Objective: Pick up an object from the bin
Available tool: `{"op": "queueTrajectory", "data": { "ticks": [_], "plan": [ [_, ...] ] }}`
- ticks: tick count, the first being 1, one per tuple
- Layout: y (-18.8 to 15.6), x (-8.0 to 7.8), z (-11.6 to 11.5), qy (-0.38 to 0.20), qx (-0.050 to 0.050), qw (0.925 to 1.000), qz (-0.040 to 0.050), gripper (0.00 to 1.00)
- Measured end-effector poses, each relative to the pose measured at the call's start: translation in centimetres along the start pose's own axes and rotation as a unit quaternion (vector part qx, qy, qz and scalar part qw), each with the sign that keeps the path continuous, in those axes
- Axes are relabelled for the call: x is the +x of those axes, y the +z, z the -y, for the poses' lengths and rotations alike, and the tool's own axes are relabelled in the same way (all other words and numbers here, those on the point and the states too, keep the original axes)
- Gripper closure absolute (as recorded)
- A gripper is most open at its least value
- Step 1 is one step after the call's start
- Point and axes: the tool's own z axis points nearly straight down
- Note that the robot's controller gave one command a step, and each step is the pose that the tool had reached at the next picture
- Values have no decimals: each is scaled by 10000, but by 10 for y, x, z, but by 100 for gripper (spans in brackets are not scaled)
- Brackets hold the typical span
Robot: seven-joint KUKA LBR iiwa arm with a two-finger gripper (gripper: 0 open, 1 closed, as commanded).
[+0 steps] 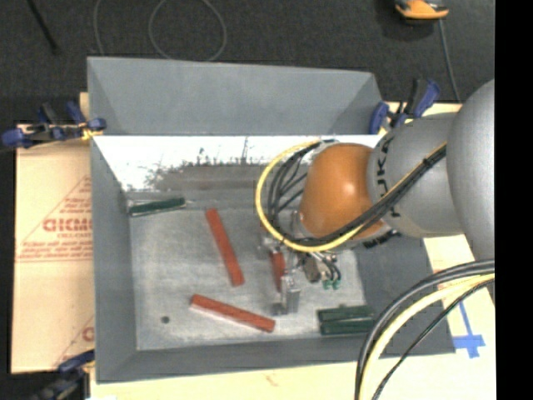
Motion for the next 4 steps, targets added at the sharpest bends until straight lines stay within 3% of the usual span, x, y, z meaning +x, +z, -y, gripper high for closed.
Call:
{"op": "queueTrajectory", "data": {
  "ticks": [1, 2, 3, 4],
  "plan": [
    [0, 12, 53, 69, 24, 10000, -20, 0],
    [-1, -36, 102, 58, 31, 10000, 38, 0],
    [0, 5, 72, -1100, 18, 9939, 2, 0],
    [0, 4, 72, -1089, 15, 9941, 10, 100]
  ]
}}
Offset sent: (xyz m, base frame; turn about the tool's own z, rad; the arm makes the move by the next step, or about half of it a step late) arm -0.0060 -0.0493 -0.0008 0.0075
